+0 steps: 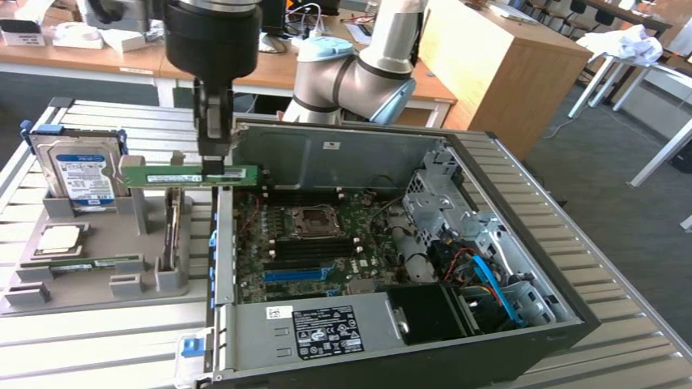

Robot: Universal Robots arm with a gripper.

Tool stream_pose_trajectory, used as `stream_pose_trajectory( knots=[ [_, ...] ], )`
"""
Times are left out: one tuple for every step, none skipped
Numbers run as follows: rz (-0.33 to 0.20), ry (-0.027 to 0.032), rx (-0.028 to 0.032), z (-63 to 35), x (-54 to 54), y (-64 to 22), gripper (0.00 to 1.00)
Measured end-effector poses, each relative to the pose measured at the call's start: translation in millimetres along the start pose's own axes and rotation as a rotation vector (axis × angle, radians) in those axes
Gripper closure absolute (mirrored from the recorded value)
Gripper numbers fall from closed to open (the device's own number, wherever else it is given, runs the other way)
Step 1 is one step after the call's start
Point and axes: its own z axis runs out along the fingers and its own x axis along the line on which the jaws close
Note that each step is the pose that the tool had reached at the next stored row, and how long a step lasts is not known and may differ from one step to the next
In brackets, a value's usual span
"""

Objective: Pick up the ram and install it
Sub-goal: 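Pick up the ram and move it above insertion slot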

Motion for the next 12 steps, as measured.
stream_pose_trajectory(
  knots=[
    [0.0, 0.0, -0.0001, 0.0, 0.1, -2.3, 0.88],
    [0.0, 0.0, -0.0001, -0.1, 0.2, -4.5, 0.88],
    [0.0, 0.0, -0.0001, -0.1, 0.3, -6.7, 0.88],
    [0.0, 0.0, 0.0, -0.1, 0.4, -8.9, 0.88],
    [0.0, 0.0, -0.0001, -0.2, 0.5, -11.1, 0.88],
    [0.0, 0.0001, -0.0001, -0.3, 0.6, -13.3, 0.88],
    [0.0, 0.0, -0.0001, -0.3, 0.8, -15.6, 0.88],
    [0.0, 0.0, 0.0, -0.3, 0.9, -17.8, 0.88],
    [0.0, 0.0001, -0.0001, -0.4, 1.0, -20.2, 0.88],
    [0.0, 0.0001, -0.0001, -0.4, 1.1, -22.5, 0.88],
    [0.0, 0.0, -0.0001, -0.4, 1.2, -24.7, 0.88],
    [0.0, 0.0, -0.0001, -0.4, 1.3, -26.9, 0.88]
  ],
)
